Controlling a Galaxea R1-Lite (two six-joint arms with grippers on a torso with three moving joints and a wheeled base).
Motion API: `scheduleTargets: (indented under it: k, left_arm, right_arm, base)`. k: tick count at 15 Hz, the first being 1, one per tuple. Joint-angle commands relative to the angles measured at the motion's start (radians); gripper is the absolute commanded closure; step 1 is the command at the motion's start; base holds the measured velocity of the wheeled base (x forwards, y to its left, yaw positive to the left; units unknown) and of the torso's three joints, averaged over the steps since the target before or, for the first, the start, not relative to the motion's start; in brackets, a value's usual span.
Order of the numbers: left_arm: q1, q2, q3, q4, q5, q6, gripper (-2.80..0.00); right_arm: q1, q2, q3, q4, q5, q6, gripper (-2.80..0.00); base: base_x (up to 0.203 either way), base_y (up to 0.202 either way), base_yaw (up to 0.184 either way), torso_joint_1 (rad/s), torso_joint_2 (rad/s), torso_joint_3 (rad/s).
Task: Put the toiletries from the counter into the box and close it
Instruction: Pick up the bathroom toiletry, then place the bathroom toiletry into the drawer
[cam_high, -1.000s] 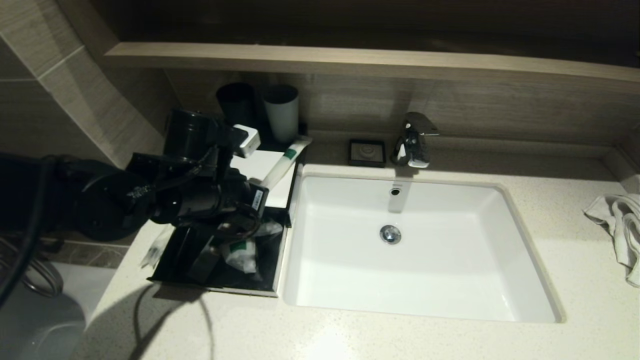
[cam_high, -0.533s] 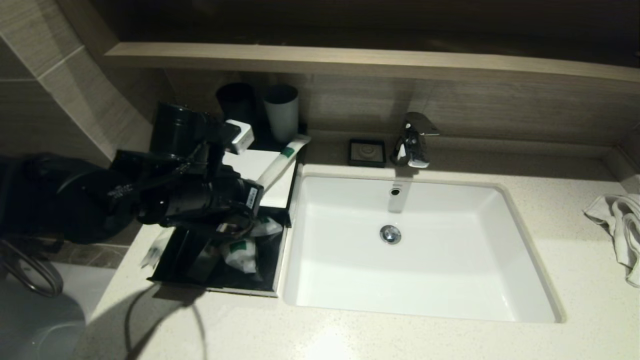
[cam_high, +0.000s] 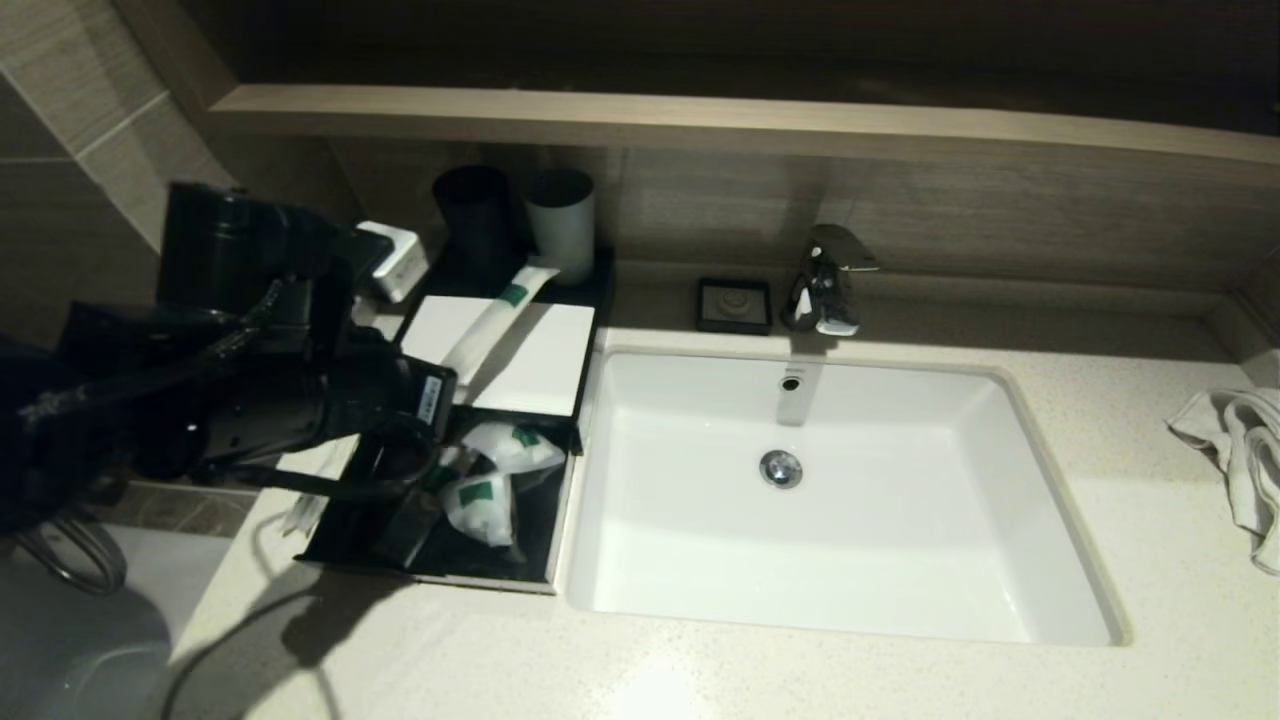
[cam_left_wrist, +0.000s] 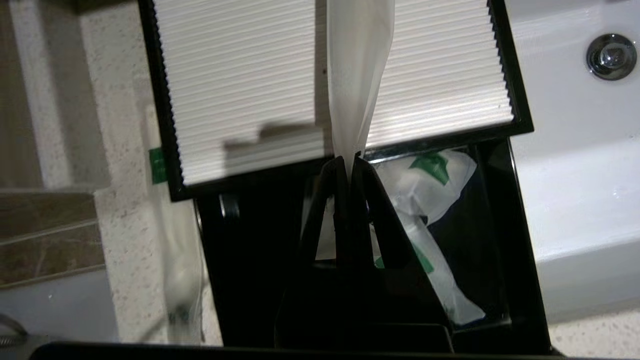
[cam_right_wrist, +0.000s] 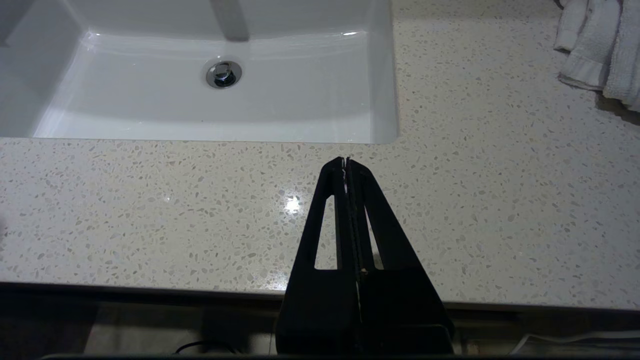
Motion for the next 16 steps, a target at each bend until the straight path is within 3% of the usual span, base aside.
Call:
scheduleTargets:
  k: [1,9,16]
  left_arm:
    - [0.027,-0.106,0.015,0.074,0.001,-0.004,0.00]
    - [0.039,-0.332,0.042,0.406,0.015,-0.209,0.00]
    - [0.038,-0.503,0.170,0.525,0.013,-0.255,0.00]
  right_arm:
    - [0.000,0.000,0.000,0.000,0.000,0.000,0.00]
    - [0.000,0.000,0.000,0.000,0.000,0.000,0.00]
    - [0.000,0.002,0.000,0.000,0.000,0.000,0.00]
  base:
    - [0.000,0.000,0.000,0.000,0.00,0.000]
    - [0.000,0.000,0.000,0.000,0.00,0.000]
    - [0.000,0.000,0.000,0.000,0.00,0.000]
